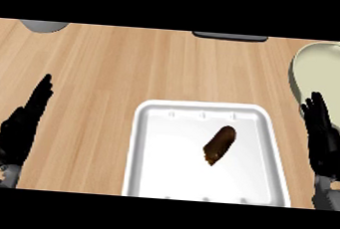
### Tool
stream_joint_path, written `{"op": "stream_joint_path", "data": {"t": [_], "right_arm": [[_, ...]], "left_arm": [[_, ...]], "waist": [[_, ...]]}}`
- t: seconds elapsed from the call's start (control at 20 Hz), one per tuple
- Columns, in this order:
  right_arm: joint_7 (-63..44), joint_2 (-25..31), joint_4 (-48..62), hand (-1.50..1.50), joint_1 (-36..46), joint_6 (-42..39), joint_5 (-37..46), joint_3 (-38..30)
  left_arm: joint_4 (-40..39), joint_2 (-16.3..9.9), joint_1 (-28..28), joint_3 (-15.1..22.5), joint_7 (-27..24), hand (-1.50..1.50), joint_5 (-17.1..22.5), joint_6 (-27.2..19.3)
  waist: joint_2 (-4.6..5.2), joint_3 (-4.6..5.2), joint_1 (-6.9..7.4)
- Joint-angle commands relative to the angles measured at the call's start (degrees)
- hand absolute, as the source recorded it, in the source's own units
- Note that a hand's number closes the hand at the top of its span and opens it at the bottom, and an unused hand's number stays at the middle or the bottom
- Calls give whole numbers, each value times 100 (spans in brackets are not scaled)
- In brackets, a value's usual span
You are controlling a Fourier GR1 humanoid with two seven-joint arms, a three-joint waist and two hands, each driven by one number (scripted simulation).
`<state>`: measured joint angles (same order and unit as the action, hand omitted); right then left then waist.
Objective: Pick the sweet potato from the tray and place it in the pot
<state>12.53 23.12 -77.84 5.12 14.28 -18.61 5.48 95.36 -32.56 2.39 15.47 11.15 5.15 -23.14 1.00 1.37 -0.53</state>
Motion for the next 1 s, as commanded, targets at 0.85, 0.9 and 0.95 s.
{"op": "stream_joint_path", "data": {"t": [0.85,0.9,0.95], "right_arm": [[-3549,2752,-1638,-150,2327,-2632,1812,1537],[-3586,2813,-1788,-150,2166,-2692,1995,1675],[-3952,2882,-1871,-150,2395,-2945,1950,1740]], "left_arm": [[-517,1024,1194,-1007,-1042,0,1371,798],[-750,1108,1136,-1015,-1303,0,1304,830],[-491,1193,1038,-890,-1068,0,1288,683]], "waist": [[-100,-126,94],[-99,-125,54],[-110,-125,96]]}}
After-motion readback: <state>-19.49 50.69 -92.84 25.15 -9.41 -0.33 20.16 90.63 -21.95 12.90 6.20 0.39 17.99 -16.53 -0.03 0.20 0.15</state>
